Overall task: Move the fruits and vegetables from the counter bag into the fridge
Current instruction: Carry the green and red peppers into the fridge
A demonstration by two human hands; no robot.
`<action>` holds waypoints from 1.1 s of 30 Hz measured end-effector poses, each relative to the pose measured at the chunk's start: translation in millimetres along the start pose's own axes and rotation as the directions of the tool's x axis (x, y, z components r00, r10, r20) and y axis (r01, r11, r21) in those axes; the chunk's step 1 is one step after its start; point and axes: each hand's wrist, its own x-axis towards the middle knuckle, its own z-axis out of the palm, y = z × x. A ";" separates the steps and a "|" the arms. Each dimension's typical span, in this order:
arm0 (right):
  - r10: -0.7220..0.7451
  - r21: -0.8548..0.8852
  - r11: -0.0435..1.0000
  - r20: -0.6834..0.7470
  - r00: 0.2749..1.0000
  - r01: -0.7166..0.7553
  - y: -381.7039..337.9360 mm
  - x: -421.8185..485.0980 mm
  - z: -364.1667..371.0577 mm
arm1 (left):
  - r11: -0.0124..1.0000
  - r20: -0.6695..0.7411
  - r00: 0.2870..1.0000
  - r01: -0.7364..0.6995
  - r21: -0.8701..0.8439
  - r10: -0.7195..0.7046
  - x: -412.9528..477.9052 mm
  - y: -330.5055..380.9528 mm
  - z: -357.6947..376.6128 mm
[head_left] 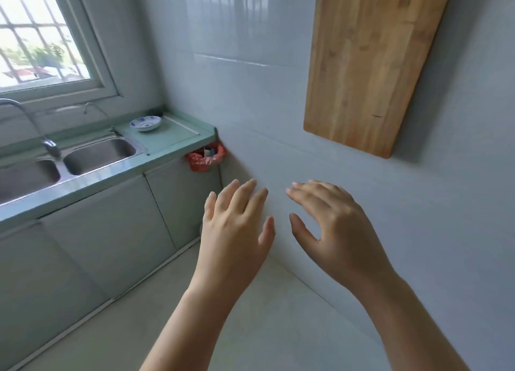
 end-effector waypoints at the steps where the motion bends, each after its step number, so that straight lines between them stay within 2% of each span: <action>1: -0.027 0.029 0.999 0.004 1.000 0.027 0.5 9.0 6.8 | 0.999 -0.002 1.000 0.029 0.023 -0.029 1.8 -6.5 -1.3; 9: -0.234 0.240 0.944 0.003 0.972 0.227 -6.9 73.8 67.6 | 0.940 -0.106 0.959 0.280 0.195 -0.264 11.4 -60.2 -13.5; 17: -0.361 0.421 0.852 0.043 0.931 0.311 -63.6 115.4 139.6 | 0.824 -0.192 0.876 0.481 0.299 -0.442 -16.0 -135.4 -34.6; 23: -0.432 0.513 0.788 0.069 0.899 0.339 -139.3 141.7 212.2 | 0.754 -0.266 0.820 0.571 0.324 -0.507 -43.7 -225.2 -62.8; 33: -0.512 0.610 0.695 0.046 0.858 0.382 -329.3 209.3 333.5 | 0.647 -0.391 0.739 0.672 0.361 -0.549 -98.8 -415.5 -151.1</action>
